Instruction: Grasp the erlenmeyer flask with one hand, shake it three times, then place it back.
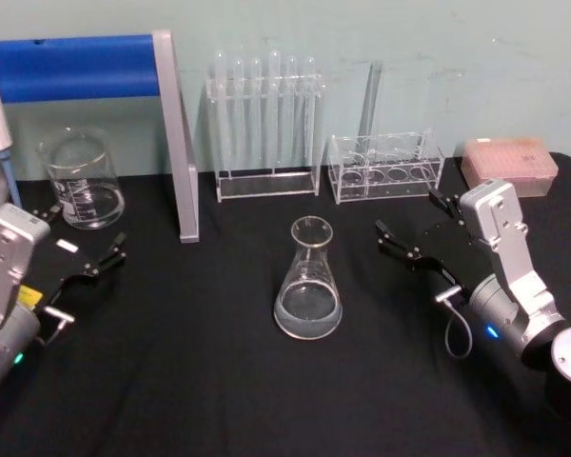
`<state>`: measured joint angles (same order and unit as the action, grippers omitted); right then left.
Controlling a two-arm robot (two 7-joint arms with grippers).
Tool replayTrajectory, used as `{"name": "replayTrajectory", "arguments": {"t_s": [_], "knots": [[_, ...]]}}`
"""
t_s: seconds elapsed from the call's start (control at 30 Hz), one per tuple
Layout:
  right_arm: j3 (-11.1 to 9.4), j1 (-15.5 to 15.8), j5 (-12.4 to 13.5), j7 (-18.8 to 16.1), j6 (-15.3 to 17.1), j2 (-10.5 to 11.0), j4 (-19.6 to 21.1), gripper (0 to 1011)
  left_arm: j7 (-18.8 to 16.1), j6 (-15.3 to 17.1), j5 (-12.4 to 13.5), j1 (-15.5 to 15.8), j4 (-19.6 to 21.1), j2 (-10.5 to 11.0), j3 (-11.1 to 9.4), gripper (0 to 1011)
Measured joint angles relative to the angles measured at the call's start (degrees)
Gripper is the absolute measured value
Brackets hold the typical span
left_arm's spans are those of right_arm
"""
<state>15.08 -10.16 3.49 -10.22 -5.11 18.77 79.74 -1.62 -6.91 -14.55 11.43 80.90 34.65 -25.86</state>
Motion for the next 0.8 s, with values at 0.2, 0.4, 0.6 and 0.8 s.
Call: {"name": "replayTrajectory", "arguments": {"t_s": [0.2, 0.4, 0.6, 0.8], "knots": [[0.0, 0.0, 0.0, 0.0, 0.0, 0.0, 0.0, 1000, 0.0, 0.0, 0.0, 0.0, 0.0, 0.0, 0.0, 1001], [0.0, 0.0, 0.0, 0.0, 0.0, 0.0, 0.0, 1000, 0.0, 0.0, 0.0, 0.0, 0.0, 0.0, 0.0, 1001], [0.0, 0.0, 0.0, 0.0, 0.0, 0.0, 0.0, 1000, 0.0, 0.0, 0.0, 0.0, 0.0, 0.0, 0.0, 1001], [0.0, 0.0, 0.0, 0.0, 0.0, 0.0, 0.0, 1000, 0.0, 0.0, 0.0, 0.0, 0.0, 0.0, 0.0, 1001]]}}
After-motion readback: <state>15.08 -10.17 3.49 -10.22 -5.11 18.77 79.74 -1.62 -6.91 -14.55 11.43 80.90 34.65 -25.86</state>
